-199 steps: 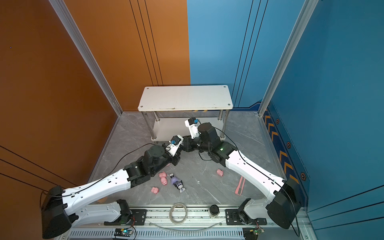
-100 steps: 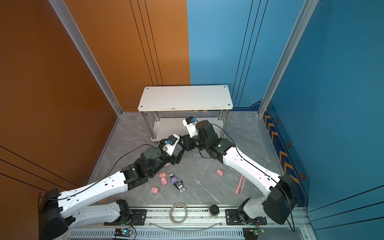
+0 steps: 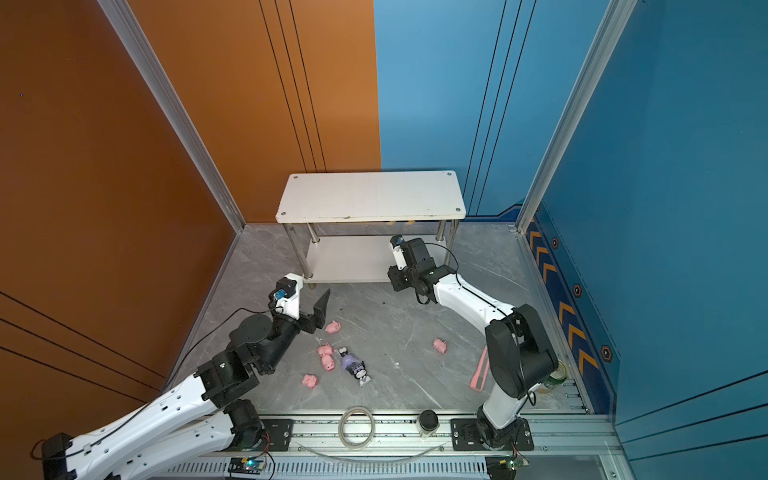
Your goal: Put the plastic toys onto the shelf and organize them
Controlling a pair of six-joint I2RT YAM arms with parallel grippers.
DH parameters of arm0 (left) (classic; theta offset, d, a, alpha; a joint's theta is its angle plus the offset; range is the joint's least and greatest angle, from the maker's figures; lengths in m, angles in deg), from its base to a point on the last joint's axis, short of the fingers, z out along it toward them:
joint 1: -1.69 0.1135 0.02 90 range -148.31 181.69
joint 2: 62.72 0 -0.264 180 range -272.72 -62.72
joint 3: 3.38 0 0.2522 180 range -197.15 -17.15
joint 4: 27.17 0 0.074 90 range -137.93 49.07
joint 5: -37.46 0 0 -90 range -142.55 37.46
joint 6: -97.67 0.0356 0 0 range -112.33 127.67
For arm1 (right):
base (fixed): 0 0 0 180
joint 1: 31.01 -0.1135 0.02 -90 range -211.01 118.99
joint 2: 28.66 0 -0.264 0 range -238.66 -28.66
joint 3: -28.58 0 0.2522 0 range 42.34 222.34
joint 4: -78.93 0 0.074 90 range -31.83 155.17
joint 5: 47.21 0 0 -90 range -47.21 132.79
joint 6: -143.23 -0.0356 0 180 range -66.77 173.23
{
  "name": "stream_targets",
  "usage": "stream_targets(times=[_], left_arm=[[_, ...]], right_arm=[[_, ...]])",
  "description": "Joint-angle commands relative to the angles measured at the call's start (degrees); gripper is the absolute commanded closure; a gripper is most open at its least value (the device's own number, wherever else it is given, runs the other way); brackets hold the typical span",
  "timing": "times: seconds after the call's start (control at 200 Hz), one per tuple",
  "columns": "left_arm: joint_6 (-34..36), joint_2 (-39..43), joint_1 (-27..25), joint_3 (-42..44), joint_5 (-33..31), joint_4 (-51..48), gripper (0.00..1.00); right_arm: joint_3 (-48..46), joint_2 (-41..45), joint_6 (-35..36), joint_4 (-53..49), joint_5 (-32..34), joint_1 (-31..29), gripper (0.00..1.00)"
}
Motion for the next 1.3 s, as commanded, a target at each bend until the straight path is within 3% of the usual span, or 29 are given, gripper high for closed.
stream_targets(times=[0.0,0.165,0.35,0.781,1.176,1.296], left_arm=[[-1.83,0.61,1.37,0.83,-0.62,-1.79,0.19],[-2.08,-0.96,2.3,0.73,0.63,-1.36,0.19],[-2.56,-2.12,2.94,0.6,1.89,-1.16,0.18],[-3.41,-3.11,3.73,0.36,2.44,-1.43,0.18],[-4.36,-5.02,3.87,-0.27,2.96,-0.54,0.17],[-4.47,-5.32,3.87,-0.46,3.14,-0.59,0.16]], right_arm=[[2.45,-1.43,0.47,5.26,9.95,-0.16,0.93],[3.67,-5.0,-1.95,7.51,22.08,-0.85,0.93],[4.83,-8.6,1.43,11.11,28.27,-1.66,0.92],[0.73,-11.08,2.16,19.49,27.35,1.02,0.92],[-2.03,-10.79,1.46,20.77,25.4,3.0,0.9],[-3.1,-10.72,1.0,21.64,25.26,3.09,0.79]])
